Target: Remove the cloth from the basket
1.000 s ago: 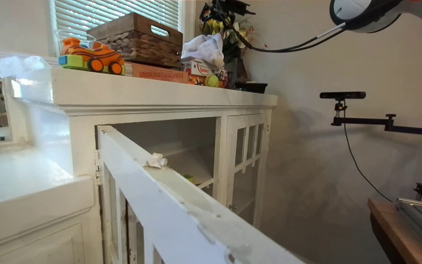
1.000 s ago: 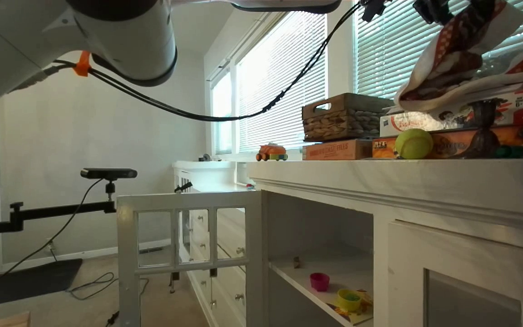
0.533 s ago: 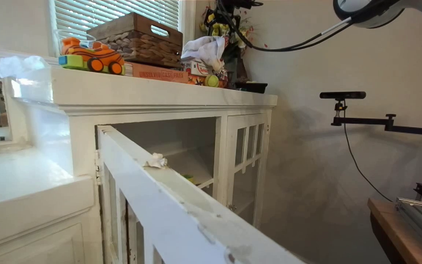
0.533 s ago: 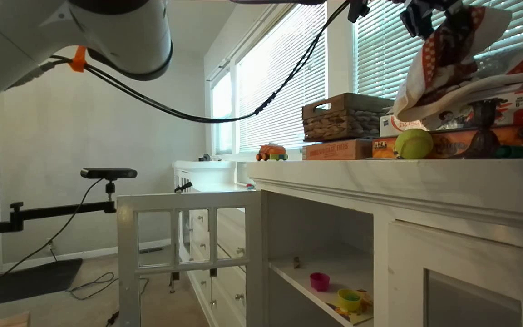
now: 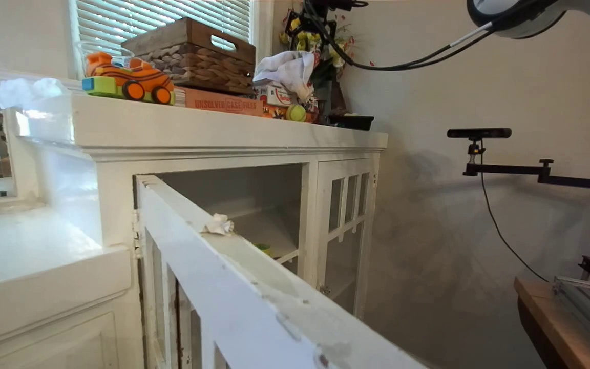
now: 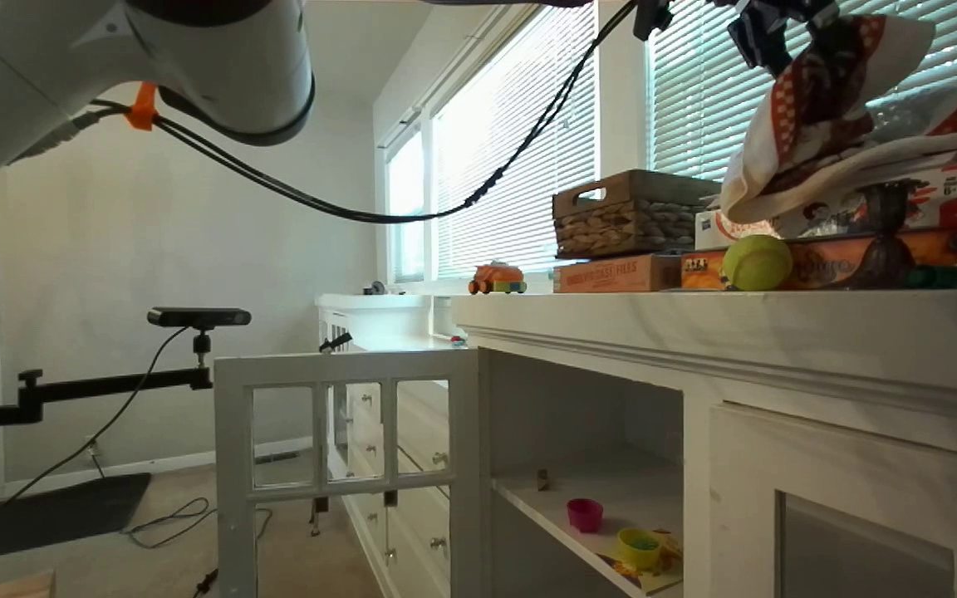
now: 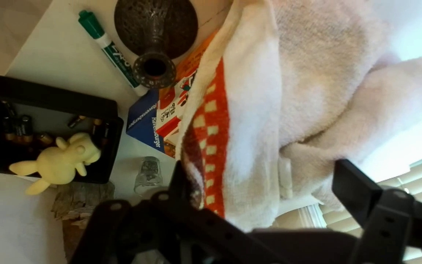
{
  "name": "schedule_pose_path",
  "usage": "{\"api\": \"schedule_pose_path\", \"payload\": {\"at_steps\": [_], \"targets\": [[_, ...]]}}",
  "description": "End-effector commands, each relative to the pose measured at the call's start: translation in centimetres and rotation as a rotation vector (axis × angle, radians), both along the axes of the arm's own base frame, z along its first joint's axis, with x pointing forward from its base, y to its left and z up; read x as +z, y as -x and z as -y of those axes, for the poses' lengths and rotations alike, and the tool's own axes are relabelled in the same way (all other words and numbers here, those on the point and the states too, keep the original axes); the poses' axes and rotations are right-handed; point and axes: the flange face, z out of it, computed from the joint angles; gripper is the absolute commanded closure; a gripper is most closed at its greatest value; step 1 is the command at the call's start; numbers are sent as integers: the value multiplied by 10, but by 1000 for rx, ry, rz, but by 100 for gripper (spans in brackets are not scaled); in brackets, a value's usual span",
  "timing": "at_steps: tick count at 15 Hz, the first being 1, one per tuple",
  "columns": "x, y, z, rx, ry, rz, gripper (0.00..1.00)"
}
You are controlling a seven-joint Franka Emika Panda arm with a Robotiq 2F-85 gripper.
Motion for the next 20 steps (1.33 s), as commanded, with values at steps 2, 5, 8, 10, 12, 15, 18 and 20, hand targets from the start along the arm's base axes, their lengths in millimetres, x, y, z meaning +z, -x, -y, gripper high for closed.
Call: {"api": "schedule_pose_path", "payload": {"at_steps": [2, 5, 8, 10, 12, 15, 18, 20], "targets": [[27, 8, -18, 24, -38, 59, 0], [12, 2, -9, 18, -11, 24, 0], [-4, -4, -13, 29, -12, -31, 0], [-25, -8, -24, 60, -39, -134, 0], [-45, -8, -38, 108, -90, -247, 0], [-53, -5, -53, 161, -135, -326, 0], [-47, 3, -60, 218, -162, -366, 0], [-42, 9, -59, 270, -175, -383, 0]]}}
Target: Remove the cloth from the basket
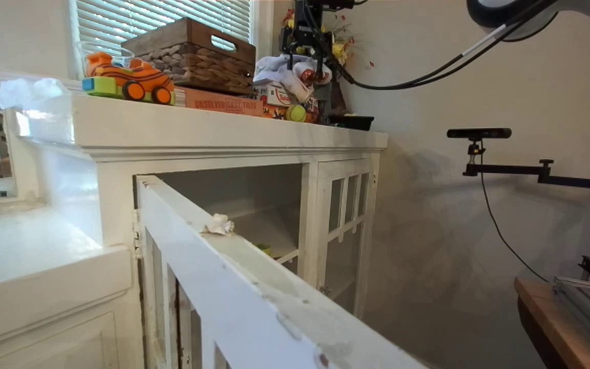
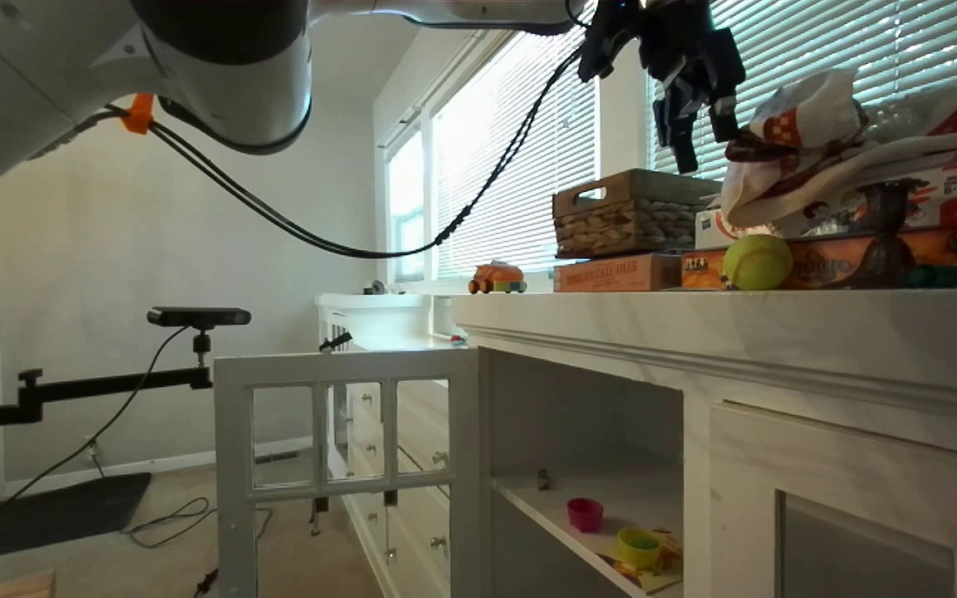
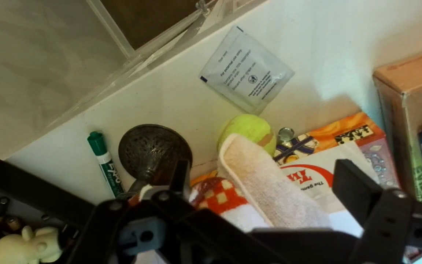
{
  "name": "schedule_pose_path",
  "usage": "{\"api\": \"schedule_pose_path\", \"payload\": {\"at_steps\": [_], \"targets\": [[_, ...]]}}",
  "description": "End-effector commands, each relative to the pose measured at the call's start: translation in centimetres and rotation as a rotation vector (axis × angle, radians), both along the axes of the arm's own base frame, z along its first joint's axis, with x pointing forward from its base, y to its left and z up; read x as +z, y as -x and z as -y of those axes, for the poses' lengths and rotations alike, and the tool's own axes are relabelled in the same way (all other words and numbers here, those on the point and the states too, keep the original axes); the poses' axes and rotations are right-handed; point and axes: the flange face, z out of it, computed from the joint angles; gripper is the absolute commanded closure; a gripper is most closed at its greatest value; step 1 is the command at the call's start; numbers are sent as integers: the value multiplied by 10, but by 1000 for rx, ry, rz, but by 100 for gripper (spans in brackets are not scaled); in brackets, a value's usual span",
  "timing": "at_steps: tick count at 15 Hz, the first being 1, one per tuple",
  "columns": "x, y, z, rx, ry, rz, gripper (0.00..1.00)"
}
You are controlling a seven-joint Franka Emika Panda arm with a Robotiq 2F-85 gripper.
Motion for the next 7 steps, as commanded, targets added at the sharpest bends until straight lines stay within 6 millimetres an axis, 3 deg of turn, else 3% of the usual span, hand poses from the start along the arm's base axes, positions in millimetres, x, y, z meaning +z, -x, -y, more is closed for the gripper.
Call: {"api": "schedule_pose_path", "payload": {"at_steps": [1, 6, 7], "targets": [[15, 14, -2, 89, -38, -28, 0], [13, 10, -12, 248, -74, -35, 0], [12, 8, -7, 181, -32, -29, 0]]}}
